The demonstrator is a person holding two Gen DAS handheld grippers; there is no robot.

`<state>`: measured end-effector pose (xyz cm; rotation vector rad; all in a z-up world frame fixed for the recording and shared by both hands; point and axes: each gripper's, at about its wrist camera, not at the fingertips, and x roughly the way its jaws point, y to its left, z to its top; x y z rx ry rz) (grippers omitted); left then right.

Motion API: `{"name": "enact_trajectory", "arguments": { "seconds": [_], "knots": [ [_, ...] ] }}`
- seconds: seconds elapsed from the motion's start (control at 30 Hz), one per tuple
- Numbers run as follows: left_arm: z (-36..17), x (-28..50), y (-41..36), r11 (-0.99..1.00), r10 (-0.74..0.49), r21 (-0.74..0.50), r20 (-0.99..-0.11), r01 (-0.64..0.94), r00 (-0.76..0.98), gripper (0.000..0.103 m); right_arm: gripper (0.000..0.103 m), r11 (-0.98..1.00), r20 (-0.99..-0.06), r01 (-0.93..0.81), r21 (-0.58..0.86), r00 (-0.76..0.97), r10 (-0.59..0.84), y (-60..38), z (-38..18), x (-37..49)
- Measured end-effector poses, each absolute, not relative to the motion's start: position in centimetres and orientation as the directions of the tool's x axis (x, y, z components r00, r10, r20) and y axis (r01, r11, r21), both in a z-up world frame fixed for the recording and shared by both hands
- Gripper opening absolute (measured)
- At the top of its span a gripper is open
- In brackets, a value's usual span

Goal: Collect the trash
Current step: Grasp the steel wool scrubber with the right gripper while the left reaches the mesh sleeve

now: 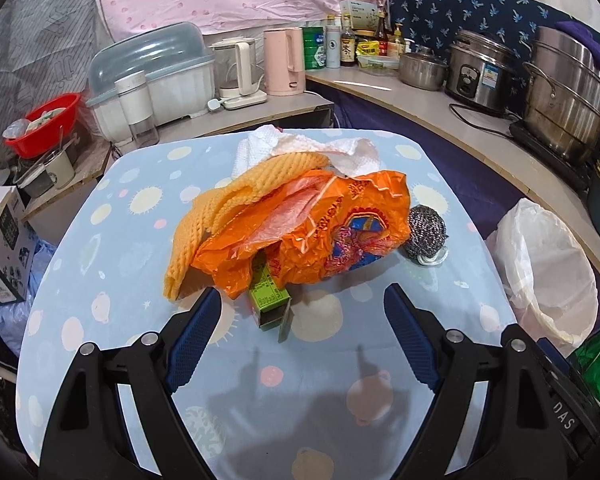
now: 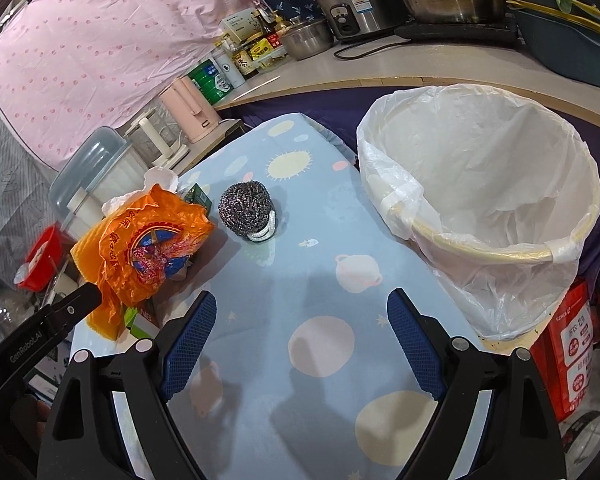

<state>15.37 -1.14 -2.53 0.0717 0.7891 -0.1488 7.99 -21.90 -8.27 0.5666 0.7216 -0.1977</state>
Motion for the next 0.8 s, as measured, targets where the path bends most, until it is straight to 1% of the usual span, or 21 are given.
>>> {"name": "enact_trajectory", "arguments": {
  "seconds": [0.2,0.4,0.63,0.8],
  "knots": [
    [-2.7,16.1,0.7,0.992,-0.092,-0.006,-0.71,0.125,0.698,0.079,0.084,0.855,-0.67,0.337,0.394,0.742,0.017,-21.1,-7.7,9.3],
    [-2.9,17.4,2.9,0.995,-0.075,-0.004,-0.709,0.102,0.701,0.08,0.084,0.884,-0.671,0.29,0.366,0.74,0.035,-19.7,-7.5,12.4],
    [-3.7,19.2,5.4,0.998,-0.065,-0.04,-0.726,0.052,0.684,0.08,0.084,0.905,-0.68,0.248,0.346,0.731,0.059,-18.5,-7.7,15.7],
    [-3.9,19.7,6.3,0.998,-0.06,-0.05,-0.722,0.035,0.69,0.088,0.084,0.912,-0.695,0.246,0.329,0.717,0.057,-17.9,-7.9,16.7]
  ]
}}
